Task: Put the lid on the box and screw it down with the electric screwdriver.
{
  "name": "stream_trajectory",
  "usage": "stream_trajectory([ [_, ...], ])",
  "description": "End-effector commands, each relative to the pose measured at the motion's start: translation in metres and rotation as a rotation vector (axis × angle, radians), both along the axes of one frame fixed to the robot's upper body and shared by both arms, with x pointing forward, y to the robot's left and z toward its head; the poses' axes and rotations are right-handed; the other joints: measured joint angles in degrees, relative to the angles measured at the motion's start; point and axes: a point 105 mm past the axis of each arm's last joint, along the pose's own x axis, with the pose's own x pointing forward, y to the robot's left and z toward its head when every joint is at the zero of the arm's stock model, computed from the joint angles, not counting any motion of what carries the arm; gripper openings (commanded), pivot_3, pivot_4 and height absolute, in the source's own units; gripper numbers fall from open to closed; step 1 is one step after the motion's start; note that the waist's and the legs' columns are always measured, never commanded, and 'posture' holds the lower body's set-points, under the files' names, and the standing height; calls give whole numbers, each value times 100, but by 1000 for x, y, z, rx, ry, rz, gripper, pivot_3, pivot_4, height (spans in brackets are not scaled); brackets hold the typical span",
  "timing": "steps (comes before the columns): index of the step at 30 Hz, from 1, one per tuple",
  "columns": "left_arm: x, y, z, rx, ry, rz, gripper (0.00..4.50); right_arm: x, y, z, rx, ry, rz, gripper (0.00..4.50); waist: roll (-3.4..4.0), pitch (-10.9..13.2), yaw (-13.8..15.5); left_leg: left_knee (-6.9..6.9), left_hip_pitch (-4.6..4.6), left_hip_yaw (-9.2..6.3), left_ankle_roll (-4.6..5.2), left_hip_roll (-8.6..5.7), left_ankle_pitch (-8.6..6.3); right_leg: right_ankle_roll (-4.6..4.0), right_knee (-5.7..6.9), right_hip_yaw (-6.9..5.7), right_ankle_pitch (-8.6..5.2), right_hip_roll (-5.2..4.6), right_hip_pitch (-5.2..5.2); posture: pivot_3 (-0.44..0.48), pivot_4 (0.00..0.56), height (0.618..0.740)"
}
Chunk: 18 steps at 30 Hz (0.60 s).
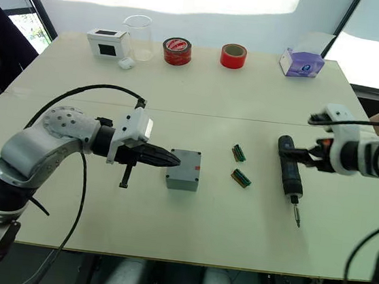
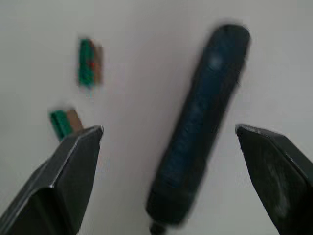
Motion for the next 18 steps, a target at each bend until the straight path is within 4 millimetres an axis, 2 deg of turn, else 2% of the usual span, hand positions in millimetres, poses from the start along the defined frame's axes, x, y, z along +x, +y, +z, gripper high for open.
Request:
stream_trajectory([
  [1,-6,-8,5,-9,-42,-47,0,-9,3,-9,50,107,39,4489,1,0,-41,2,1,4,0,0,0,1,1,1,1,-1,0,0,150,740],
  [3,-6,-11,4,-13,-45,-48,0,-8,3,-13,107,140,37,4489,2,0,-77,3,1,6,1,0,0,2,3,2,1,-1,-1,0,150,740],
  [6,-8,-12,5,-31,-46,-43,0,4,-7,-21,108,137,-5,4489,2,0,-80,3,2,5,1,2,-1,2,4,2,1,4,-1,0,150,740],
  [18,-19,-16,3,-47,-22,-36,0,23,-1,-46,76,204,20,4489,2,0,-68,5,0,4,0,0,0,3,4,2,2,5,-2,0,150,740],
])
